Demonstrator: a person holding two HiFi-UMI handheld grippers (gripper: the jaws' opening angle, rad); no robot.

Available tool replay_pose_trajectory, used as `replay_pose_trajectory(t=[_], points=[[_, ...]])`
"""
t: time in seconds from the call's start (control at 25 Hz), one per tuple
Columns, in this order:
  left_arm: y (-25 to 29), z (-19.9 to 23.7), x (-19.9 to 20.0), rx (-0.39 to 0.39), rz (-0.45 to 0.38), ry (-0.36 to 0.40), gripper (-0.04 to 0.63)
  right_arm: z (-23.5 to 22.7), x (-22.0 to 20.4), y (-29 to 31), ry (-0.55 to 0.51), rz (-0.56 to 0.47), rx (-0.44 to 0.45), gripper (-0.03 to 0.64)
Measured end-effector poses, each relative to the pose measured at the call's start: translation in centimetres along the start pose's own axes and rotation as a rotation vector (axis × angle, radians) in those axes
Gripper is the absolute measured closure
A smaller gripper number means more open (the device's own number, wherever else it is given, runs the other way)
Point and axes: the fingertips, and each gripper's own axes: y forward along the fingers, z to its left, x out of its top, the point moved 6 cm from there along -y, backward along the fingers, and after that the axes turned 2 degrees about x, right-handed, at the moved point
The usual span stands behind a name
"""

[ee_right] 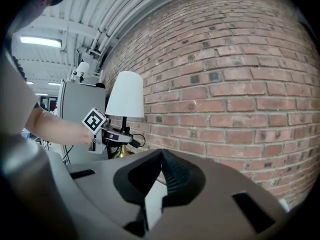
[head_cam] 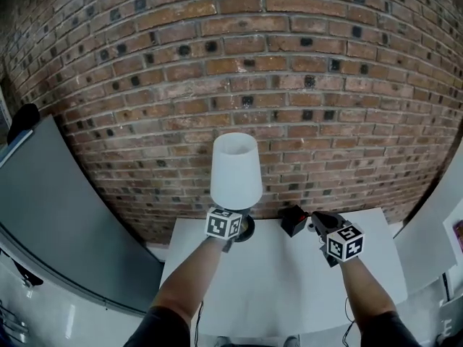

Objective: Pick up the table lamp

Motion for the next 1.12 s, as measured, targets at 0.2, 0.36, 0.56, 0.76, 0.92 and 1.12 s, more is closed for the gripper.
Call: replay_pose_trajectory(t=[0.2,0.36,0.56,0.76,0.92,1.12], points=[[-2.6,-0.2,4.3,-0.001,-0.015,0.005,0.462,-0.2,4.1,-0.7,-0.005,-0.019,-0.014,0.623],[-4.7,-0.5,7.7,-0.01,-0.027,-0.003,0.462,0.2,7.7,-1.2,-0.041,-0.021,-0.011,0.623],[-7.2,-1.0,11.6,-0.017,-0.041,-0.001,0.462,0.7,11.5,-1.5,-0.051,-0.019,-0.009,0.623],[-9.6,-1.7,15.8,-0.017,-0.058,0.025,0.462,0.9,15.5,-1.6,-0.06,-0.028,-0.015,0.623],[-11.3,-2.3,18.3,-0.023,-0.073,0.029,0.462,1.3,18.1,-1.9,-0.075,-0.027,-0.011,0.623],[-13.2,-2.9,20.4,-0.047,-0.072,0.025,0.462,1.8,20.8,-2.4,-0.072,-0.046,-0.016,0.623]])
